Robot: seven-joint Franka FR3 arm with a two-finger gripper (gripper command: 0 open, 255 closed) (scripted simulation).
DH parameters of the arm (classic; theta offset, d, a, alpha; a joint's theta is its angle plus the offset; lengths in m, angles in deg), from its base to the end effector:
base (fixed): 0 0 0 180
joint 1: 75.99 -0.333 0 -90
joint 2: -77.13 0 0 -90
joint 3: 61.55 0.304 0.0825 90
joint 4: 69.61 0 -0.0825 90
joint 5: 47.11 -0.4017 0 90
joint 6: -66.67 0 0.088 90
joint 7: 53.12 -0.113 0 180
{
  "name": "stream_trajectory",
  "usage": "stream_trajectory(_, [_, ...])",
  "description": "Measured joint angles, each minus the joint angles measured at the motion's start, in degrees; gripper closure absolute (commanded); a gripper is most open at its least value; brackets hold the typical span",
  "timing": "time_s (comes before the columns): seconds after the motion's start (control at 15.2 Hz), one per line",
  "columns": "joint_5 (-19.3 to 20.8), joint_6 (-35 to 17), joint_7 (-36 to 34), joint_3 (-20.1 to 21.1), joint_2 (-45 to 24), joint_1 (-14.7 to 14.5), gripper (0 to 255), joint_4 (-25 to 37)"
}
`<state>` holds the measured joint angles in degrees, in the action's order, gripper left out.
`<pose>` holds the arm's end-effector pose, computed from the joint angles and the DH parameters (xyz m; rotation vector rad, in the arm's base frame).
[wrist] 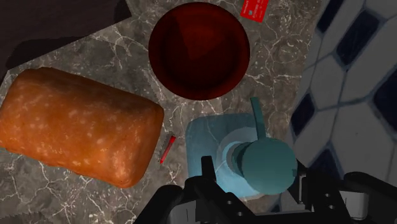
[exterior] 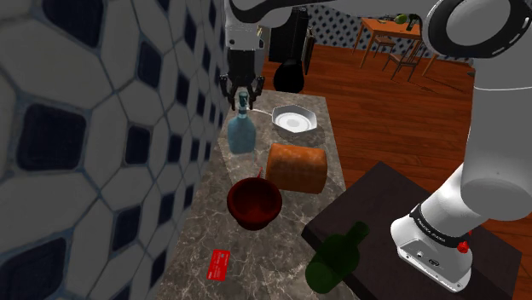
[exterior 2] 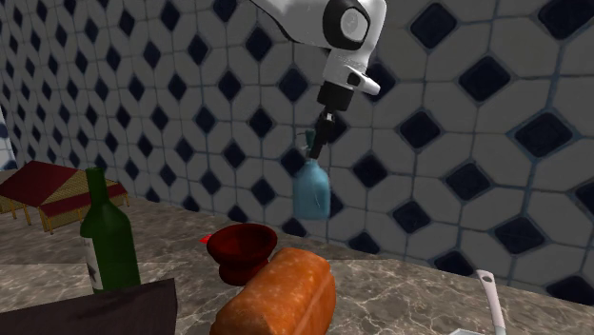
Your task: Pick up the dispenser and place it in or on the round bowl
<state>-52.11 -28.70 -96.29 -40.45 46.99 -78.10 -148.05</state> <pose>0.6464 0.2400 0.3960 -2.9277 0.5830 0.4709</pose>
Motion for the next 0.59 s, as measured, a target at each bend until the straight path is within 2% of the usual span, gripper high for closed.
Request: stream_trajectory(0.59, [-5.74, -2.81, -2.99, 3.19, 16.28, 0.07, 255, -17.45])
